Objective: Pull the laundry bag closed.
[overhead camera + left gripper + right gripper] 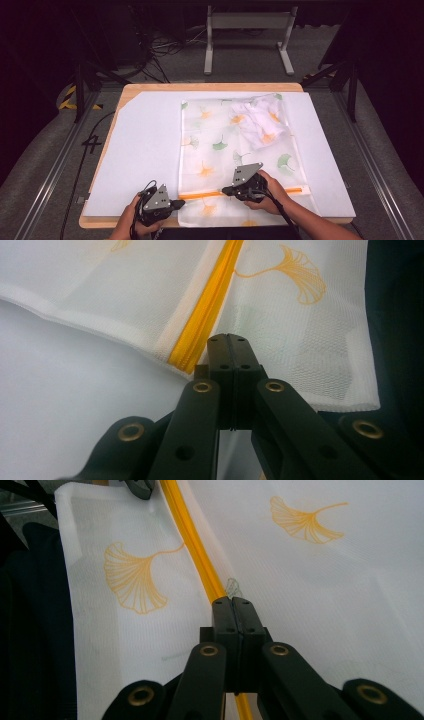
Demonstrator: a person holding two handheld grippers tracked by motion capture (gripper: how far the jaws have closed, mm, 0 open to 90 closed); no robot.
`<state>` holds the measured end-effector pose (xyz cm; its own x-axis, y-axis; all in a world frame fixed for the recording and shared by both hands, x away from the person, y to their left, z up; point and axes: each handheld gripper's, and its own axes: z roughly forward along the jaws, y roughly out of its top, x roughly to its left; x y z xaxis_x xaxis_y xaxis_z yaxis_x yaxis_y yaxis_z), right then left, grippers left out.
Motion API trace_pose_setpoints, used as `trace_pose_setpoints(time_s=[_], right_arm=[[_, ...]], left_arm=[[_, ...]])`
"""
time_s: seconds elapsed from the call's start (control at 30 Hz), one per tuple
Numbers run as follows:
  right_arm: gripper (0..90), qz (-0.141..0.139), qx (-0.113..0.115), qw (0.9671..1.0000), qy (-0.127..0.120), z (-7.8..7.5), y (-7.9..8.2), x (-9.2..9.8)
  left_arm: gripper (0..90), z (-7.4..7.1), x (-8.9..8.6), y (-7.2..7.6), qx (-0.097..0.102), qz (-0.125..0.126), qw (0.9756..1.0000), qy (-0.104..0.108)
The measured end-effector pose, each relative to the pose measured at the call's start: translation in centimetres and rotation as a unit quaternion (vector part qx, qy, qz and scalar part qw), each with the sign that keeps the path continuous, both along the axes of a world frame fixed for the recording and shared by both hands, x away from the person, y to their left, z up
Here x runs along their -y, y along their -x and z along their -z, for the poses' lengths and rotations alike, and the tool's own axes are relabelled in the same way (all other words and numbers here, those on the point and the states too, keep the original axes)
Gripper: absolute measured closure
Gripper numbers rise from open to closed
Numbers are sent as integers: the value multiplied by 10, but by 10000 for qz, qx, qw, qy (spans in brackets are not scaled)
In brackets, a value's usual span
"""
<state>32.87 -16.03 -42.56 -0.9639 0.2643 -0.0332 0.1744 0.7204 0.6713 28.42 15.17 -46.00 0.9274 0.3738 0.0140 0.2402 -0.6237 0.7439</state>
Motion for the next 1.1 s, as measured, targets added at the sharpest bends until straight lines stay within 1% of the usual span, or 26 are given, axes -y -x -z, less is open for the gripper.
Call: trace_pose_setpoints(time_s=[0.1,0.2,0.27,0.67,0.73,0.8,1.1], right_arm=[[900,80,-25,10000,13,-1,0,5],[900,73,4,10000,38,-1,1,10],[900,115,-10,9999,44,-1,2,13],[900,422,-27,9991,5,-2,5,45],[900,435,-38,9990,-4,-2,6,48],[900,481,-44,9988,-28,-2,6,51],[900,512,-63,9987,-53,-2,8,57]], left_arm=[[900,0,0,0,0,4,10000,-1],[900,0,0,-1,-1,19,10000,5],[900,0,-1,-1,-10,18,10000,5],[900,0,-1,-2,-67,49,9999,57],[900,0,-1,-2,-67,54,9999,53],[900,0,-1,-2,-48,53,10000,39],[900,0,-1,-2,-51,50,10000,40]])
